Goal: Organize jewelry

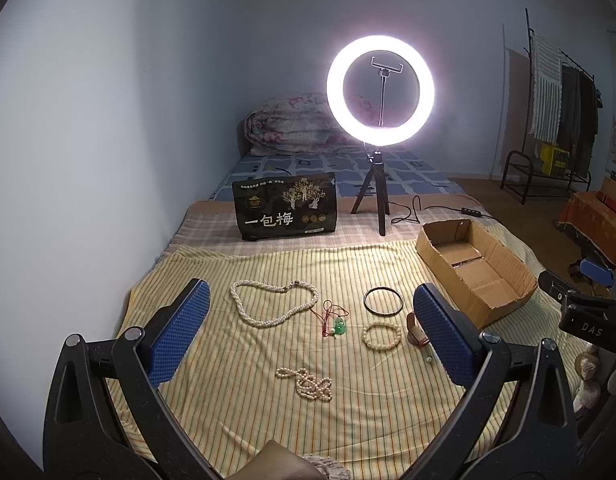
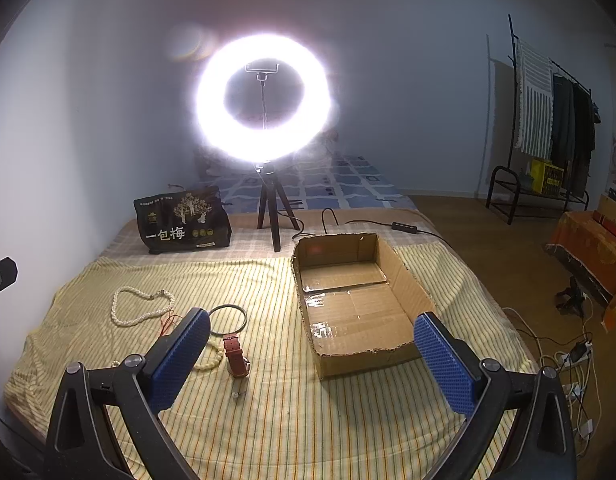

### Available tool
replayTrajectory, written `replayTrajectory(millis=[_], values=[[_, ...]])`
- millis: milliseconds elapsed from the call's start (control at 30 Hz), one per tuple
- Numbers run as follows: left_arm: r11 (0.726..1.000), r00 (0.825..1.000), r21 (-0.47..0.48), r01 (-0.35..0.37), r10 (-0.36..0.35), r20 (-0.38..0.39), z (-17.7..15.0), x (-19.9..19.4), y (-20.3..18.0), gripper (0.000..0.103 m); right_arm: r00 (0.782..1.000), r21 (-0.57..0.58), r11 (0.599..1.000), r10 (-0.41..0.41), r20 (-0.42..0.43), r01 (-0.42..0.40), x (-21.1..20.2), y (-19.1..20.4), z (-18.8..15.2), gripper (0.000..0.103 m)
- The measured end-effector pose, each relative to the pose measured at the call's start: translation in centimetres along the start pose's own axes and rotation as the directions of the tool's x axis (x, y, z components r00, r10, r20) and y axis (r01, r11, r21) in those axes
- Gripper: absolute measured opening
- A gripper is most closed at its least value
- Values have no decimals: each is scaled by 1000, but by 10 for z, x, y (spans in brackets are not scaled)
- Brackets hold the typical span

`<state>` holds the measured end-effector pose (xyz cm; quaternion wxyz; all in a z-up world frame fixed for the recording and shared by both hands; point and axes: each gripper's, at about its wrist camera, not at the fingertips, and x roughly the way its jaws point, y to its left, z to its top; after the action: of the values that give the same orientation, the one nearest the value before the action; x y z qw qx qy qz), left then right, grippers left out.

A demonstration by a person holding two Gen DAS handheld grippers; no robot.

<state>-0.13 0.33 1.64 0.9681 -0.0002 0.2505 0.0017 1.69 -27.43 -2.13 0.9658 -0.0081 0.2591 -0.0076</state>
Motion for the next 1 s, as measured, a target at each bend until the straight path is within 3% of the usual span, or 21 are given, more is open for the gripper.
replayTrajectory(millis=[1000], values=[[1000,1000,-1,-1,1,9,0,-2,0,103,1000,11,1000,3,-23,-3,3,-1,-2,103]])
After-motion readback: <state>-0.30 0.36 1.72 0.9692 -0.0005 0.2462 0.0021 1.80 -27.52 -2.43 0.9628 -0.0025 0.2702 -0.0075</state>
